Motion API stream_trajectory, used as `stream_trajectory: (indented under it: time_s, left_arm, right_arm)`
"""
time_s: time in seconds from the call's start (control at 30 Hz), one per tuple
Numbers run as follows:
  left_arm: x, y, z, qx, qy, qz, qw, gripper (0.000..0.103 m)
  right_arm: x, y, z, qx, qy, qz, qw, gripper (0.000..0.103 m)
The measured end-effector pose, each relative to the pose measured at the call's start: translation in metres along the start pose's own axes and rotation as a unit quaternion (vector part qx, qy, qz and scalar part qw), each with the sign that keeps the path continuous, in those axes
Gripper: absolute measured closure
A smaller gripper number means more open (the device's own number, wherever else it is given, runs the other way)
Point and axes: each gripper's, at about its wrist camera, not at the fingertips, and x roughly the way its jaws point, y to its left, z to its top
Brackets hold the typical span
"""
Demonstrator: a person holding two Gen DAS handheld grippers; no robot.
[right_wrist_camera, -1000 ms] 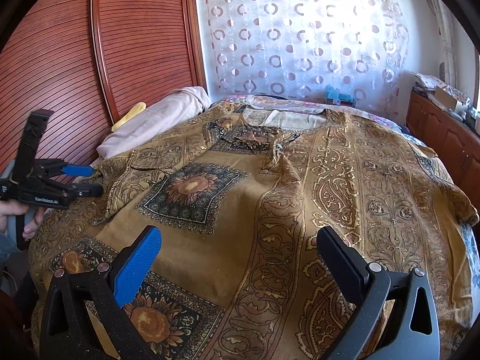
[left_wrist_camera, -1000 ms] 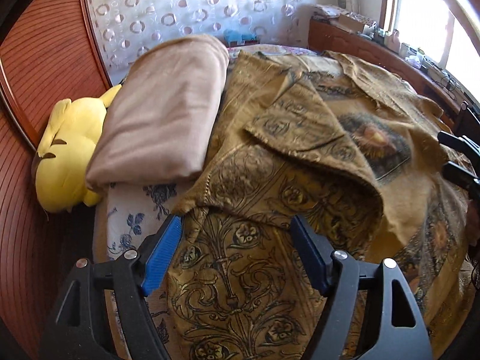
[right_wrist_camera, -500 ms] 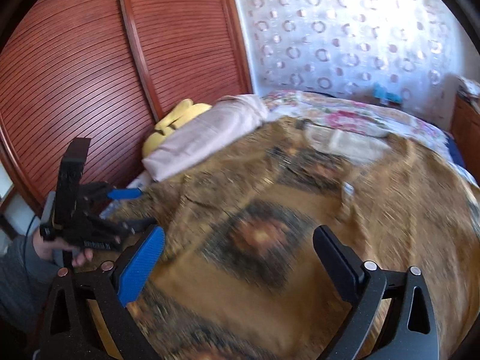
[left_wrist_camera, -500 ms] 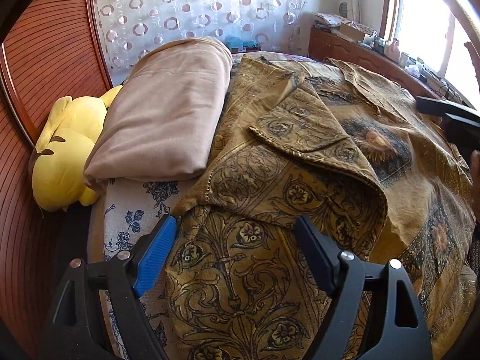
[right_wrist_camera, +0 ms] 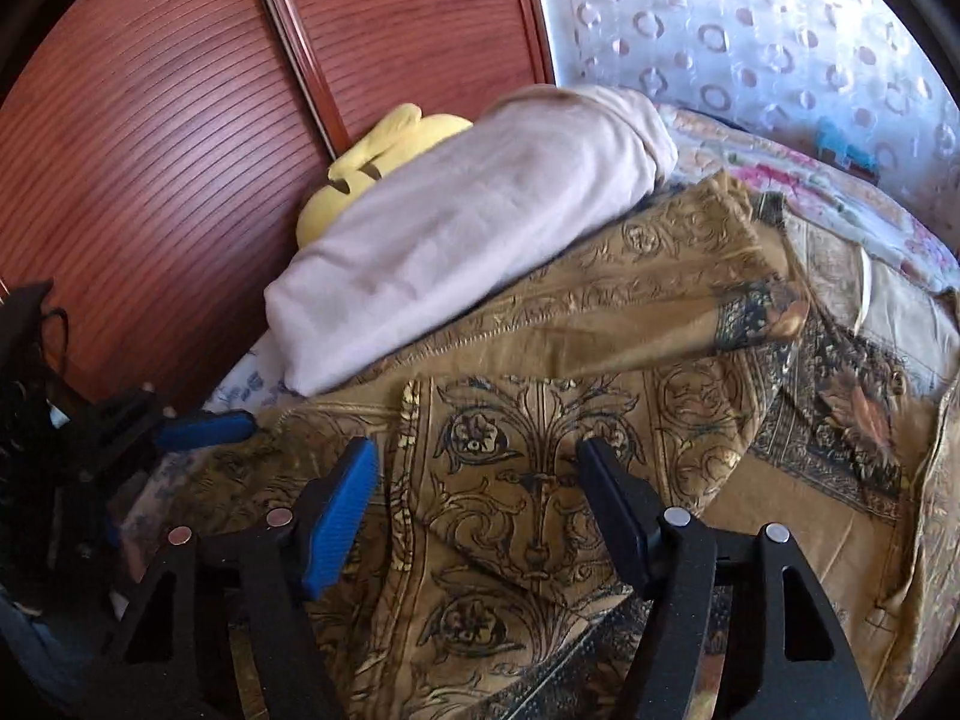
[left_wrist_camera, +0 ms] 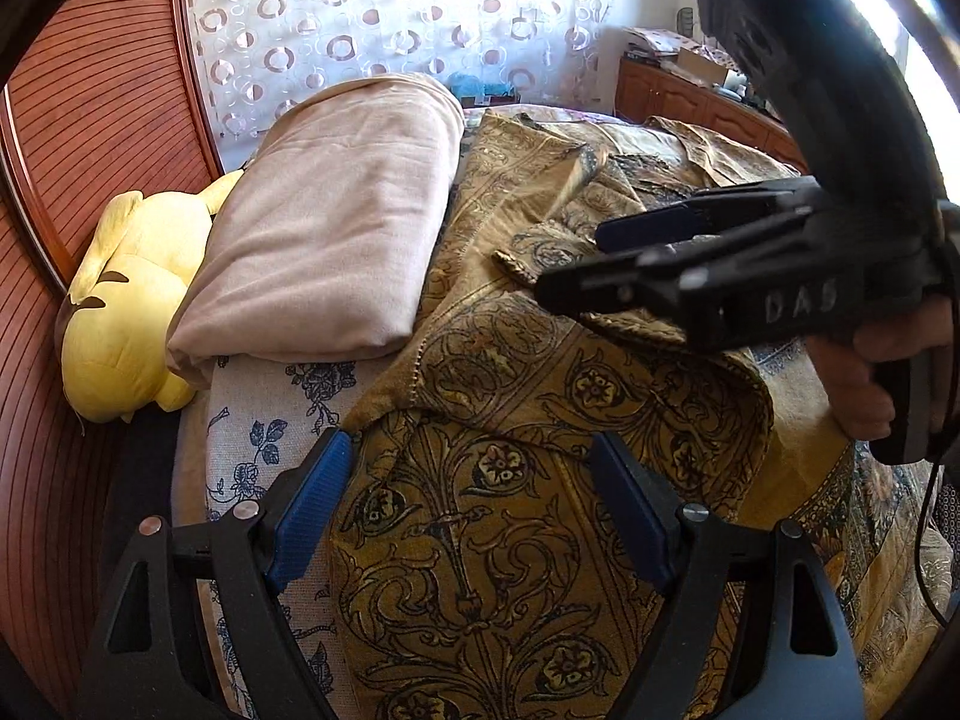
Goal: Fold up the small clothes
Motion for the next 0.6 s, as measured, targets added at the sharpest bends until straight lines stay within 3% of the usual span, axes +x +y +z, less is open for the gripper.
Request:
stream_trajectory:
  time_s: [0.1, 0.2, 0.23, 0.47, 0.6]
  left_arm:
    - [0.0, -0.001, 0.0, 0.0, 0.0, 0.0, 1.0, 0.021]
    - [0.0, 0.0, 0.0, 0.0, 0.0, 0.0, 1.0, 0.021]
    - [0.0, 0.0, 0.0, 0.0, 0.0, -0.001, 1.0, 0.021]
    - [0.0, 0.0, 0.0, 0.0, 0.0, 0.0, 1.0, 0.021]
    - [0.0, 0.0, 0.0, -0.001, 0.0, -0.001, 1.0, 0.021]
  right_arm:
    - [0.004, 0.003, -0.001, -0.022, 0.001, -0.026, 0.999, 0.046]
    - [0.003, -0.001, -0.003, -0.028, 0.003, -0.047, 0.999, 0.088]
    - [-0.001, -0.003, -0.001, -0.022, 0.002, -0.044, 0.999, 0.096]
    - [-0.052, -0.04, -0.033, 0.058, -0.058, -0.021, 0.996, 0.096]
    - [-0.079, -0.06, -0.067, 0.089, -0.053, -0.049, 0.993, 0.089]
